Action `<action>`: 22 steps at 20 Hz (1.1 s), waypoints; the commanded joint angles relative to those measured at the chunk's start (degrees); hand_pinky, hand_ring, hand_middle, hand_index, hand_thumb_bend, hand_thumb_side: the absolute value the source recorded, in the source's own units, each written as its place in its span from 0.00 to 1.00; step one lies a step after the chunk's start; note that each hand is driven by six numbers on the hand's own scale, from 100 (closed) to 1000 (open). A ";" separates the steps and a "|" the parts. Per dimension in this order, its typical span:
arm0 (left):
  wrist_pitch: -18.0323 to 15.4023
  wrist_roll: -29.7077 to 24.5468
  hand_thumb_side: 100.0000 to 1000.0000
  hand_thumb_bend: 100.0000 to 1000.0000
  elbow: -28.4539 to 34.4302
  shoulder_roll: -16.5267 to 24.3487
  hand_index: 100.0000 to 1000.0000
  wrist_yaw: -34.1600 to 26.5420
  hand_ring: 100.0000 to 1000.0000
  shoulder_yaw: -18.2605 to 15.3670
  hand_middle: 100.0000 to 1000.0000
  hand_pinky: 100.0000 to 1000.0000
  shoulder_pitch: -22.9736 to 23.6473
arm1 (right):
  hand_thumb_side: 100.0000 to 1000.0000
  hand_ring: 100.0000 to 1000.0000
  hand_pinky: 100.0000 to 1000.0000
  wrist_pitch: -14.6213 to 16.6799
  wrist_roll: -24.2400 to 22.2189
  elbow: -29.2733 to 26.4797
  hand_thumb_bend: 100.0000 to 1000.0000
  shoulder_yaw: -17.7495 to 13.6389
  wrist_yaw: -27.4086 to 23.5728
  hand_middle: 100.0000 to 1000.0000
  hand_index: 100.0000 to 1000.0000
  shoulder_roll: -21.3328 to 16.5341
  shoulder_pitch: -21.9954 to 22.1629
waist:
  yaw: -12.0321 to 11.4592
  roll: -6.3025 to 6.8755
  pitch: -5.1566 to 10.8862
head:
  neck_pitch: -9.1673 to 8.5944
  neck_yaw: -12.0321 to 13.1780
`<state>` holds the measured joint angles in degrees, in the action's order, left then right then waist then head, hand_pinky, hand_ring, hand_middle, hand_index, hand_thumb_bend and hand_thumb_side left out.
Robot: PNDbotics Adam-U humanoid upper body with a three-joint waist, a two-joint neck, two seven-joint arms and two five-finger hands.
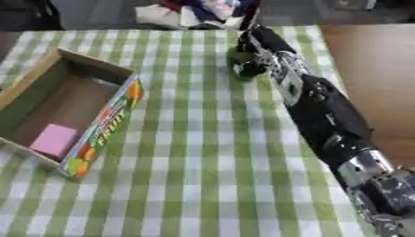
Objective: Pick up objects on the table and place them in the box.
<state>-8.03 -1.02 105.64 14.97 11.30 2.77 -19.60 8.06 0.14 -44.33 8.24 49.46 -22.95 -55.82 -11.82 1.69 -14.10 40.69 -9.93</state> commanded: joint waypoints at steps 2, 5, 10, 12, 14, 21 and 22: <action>-0.14 -0.04 0.64 0.47 0.73 0.57 0.79 -0.19 0.69 -0.09 0.72 0.53 -0.22 | 0.00 0.51 0.54 1.01 1.25 -4.81 0.05 1.16 2.28 0.19 0.34 -0.66 -0.32 | 0.18 0.13 0.90 | -0.72 0.14; -0.17 -0.04 0.64 0.47 0.71 0.59 0.79 -0.19 0.69 -0.09 0.72 0.53 -0.19 | 0.00 0.51 0.54 1.25 1.26 -7.37 0.05 1.76 2.24 0.19 0.34 -0.67 0.08 | 0.33 0.15 0.91 | -0.68 0.19; -0.20 -0.10 0.64 0.47 0.69 0.68 0.79 -0.22 0.69 -0.07 0.72 0.53 -0.10 | 0.00 0.51 0.54 1.31 0.66 -11.70 0.04 3.07 1.12 0.20 0.35 -0.46 -0.43 | 0.33 0.12 1.06 | -0.50 -0.07; -0.22 -0.16 0.64 0.47 0.66 0.73 0.79 -0.26 0.69 -0.01 0.72 0.53 0.00 | 0.00 0.51 0.54 2.04 -0.05 -13.89 0.04 4.23 0.74 0.20 0.35 0.19 -1.48 | 0.26 0.10 1.19 | -0.40 -0.30; -0.25 -0.25 0.64 0.46 0.65 0.75 0.79 -0.30 0.69 0.06 0.72 0.53 0.05 | 0.00 0.52 0.55 2.54 -1.08 -16.01 0.03 5.28 0.36 0.20 0.35 0.86 -2.43 | 0.12 0.07 1.30 | -0.31 -0.55; -0.37 -0.54 0.64 0.47 0.92 0.73 0.79 -0.51 0.69 0.32 0.72 0.53 -0.03 | 0.00 0.52 0.56 4.64 -5.47 -20.80 0.01 9.03 -0.20 0.21 0.35 4.94 -6.48 | -1.57 -0.18 1.96 | 0.04 -1.72; -0.42 -0.57 0.64 0.47 1.04 0.73 0.79 -0.60 0.69 0.33 0.72 0.53 -0.05 | 0.00 0.52 0.56 4.78 -5.84 -20.90 0.00 9.29 -0.18 0.21 0.35 5.52 -6.90 | -1.90 -0.21 2.05 | 0.07 -1.88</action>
<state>-8.34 -1.36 105.67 14.97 10.93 3.10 -19.16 12.58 -5.09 -63.44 17.39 49.77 -17.65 -61.03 -13.80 1.33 -13.34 40.77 -11.49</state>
